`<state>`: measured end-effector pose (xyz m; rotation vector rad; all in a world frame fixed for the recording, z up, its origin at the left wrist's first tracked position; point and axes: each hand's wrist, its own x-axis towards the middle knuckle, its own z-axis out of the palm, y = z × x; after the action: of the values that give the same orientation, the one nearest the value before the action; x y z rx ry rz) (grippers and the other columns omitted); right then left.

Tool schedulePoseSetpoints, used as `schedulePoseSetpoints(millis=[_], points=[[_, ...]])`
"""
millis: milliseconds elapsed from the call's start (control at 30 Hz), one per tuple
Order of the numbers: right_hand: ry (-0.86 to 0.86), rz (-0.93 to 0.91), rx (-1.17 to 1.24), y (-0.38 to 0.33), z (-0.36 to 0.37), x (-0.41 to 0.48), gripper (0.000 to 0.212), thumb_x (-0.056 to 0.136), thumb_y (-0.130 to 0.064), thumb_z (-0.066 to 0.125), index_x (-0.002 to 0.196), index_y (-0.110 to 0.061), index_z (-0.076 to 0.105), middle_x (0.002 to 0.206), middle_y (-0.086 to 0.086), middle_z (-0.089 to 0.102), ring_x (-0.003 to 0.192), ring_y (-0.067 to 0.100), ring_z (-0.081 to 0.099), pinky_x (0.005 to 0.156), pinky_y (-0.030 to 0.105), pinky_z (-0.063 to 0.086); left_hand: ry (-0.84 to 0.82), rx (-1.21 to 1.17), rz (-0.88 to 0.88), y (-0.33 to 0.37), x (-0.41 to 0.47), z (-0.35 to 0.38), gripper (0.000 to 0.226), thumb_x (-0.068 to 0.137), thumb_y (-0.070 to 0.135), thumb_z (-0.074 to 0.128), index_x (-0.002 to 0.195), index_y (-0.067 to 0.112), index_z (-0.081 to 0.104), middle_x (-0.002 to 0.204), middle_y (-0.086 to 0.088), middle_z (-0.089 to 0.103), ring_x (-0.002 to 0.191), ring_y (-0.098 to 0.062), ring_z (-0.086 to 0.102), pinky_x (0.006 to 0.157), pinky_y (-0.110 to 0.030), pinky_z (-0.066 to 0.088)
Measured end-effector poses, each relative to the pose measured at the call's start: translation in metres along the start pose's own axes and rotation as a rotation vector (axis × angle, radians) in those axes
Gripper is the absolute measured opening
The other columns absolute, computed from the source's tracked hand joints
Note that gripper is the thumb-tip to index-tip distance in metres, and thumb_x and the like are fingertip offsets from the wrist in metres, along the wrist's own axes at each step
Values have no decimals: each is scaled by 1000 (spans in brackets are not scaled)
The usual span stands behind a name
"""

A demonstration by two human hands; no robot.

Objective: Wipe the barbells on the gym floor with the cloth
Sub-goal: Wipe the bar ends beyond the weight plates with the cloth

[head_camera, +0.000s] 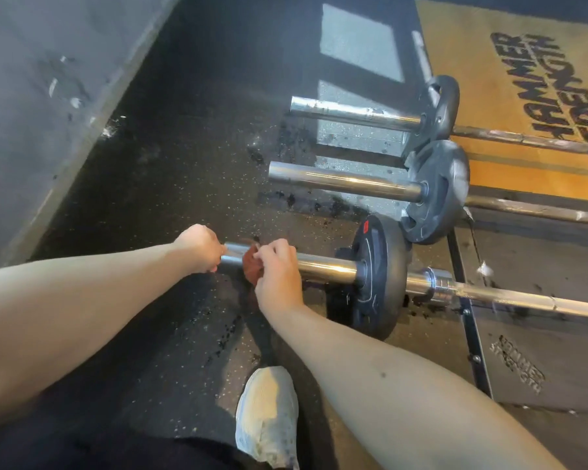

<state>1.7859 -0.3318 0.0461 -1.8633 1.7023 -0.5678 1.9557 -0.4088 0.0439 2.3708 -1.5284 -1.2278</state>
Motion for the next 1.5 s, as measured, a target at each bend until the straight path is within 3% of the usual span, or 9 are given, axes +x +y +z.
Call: schedulePoseSetpoints(millis=[233, 400, 533, 667, 867, 1000, 1100, 1200, 1500], points=[[-167, 57, -352, 29, -68, 4, 32, 87, -4, 72, 112, -20, 61, 120, 1, 49, 115, 22, 46, 92, 40, 54, 8, -42, -108, 0, 2, 3, 18, 94, 19, 56, 101, 5, 66, 98, -19, 69, 90, -36, 70, 84, -46, 62], [-184, 130, -147, 20, -177, 2, 41, 82, 4, 63, 104, -30, 72, 117, -10, 62, 107, 17, 59, 94, 38, 54, -1, -293, -314, 16, -6, 20, 32, 96, 23, 58, 120, 1, 59, 114, -21, 60, 99, -39, 65, 52, -38, 55], [-138, 93, -259, 25, -231, 0, 39, 83, -4, 59, 108, -32, 70, 112, -9, 57, 107, 21, 57, 91, 47, 54, 39, -254, -341, 31, -10, 34, 64, 91, 36, 66, 139, 2, 39, 116, -18, 55, 98, -35, 61, 70, -45, 61], [-246, 190, -336, 51, -247, -5, 24, 82, -45, 60, 101, -32, 68, 111, -7, 49, 102, 21, 57, 87, 44, 53, 19, 291, 19, 48, -14, 41, 102, 80, 70, 68, 153, 15, 23, 151, -16, 38, 136, -39, 43, 110, -56, 40], [-310, 392, -492, 81, -246, -15, 97, 78, -97, 22, 71, -12, 69, 72, 2, 70, 70, 20, 68, 77, 37, 56, -140, 894, 580, 48, -9, 48, 89, 73, 69, 70, 144, 28, 36, 137, 4, 50, 130, -22, 50, 121, -62, 12], [-181, 387, -523, 94, -222, -19, 91, 75, -97, 32, 108, -18, 64, 93, -1, 70, 90, 23, 68, 86, 42, 56, -131, 897, 628, 48, -3, 49, 49, 79, 47, 72, 112, 33, 40, 112, 10, 55, 108, -16, 60, 120, -55, 26], [-105, 270, -487, 94, -202, -20, 108, 76, -90, 50, 157, -31, 12, 128, 3, 61, 106, 26, 66, 88, 44, 57, -116, 891, 693, 49, 3, 48, 44, 80, 41, 71, 110, 35, 40, 108, 11, 55, 101, -13, 60, 119, -47, 30], [-169, 171, -542, 100, -191, -18, 112, 83, -81, 54, 155, -43, -24, 142, 10, 48, 101, 26, 66, 83, 41, 60, -117, 908, 778, 45, 8, 49, 44, 82, 40, 72, 109, 40, 37, 105, 15, 52, 95, -8, 56, 114, -36, 36], [-233, 240, -481, 100, -183, -2, 91, 95, -52, 56, 159, -45, -7, 97, -2, 66, 79, 19, 64, 83, 40, 59, -108, 913, 761, 51, 6, 54, 46, 85, 28, 71, 113, 37, 35, 104, 12, 47, 92, -11, 53, 75, -28, 43]])
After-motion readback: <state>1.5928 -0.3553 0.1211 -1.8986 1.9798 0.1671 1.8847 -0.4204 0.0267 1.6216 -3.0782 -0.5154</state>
